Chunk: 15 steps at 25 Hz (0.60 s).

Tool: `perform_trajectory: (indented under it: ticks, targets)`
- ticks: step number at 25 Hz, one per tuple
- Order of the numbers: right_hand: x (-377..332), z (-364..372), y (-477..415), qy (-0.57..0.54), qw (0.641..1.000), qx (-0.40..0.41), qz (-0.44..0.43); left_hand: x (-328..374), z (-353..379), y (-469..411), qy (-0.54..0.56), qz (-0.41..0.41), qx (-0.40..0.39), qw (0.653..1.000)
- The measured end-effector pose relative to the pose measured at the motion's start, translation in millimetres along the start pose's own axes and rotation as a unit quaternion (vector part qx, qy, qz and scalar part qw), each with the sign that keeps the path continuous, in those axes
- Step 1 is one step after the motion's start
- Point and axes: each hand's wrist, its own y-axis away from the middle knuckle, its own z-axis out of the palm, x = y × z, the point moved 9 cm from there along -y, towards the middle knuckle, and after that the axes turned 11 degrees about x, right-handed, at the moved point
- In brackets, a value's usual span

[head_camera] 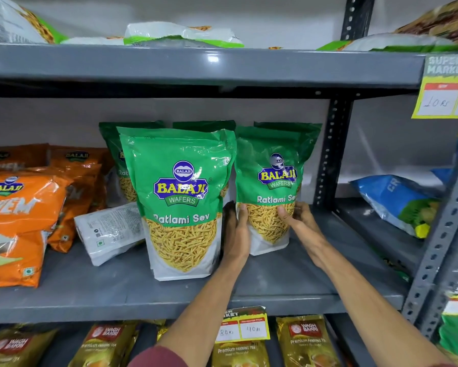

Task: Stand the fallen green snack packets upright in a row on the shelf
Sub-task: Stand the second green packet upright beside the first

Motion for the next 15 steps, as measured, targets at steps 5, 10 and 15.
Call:
perform_trajectory:
  ticks: [5, 10, 15]
  targets:
    - [-1.6, -9.5, 5.6, 0.044, 0.996, 0.077, -0.016, 6.3, -10.3, 5.1, -0.012, 0.056, 0.051, 0.997]
    - [-2.6, -11.7, 10.7, 0.074, 0.986, 0.146, -0.028, -0.2, 0.1, 0.7, -0.079, 0.068, 0.001, 0.995]
    - [-7.4, -16.9, 14.2, 0.102, 0.984, 0.139, -0.039, 7.0, 3.2, 7.8, -0.125, 0.091, -0.026, 0.988]
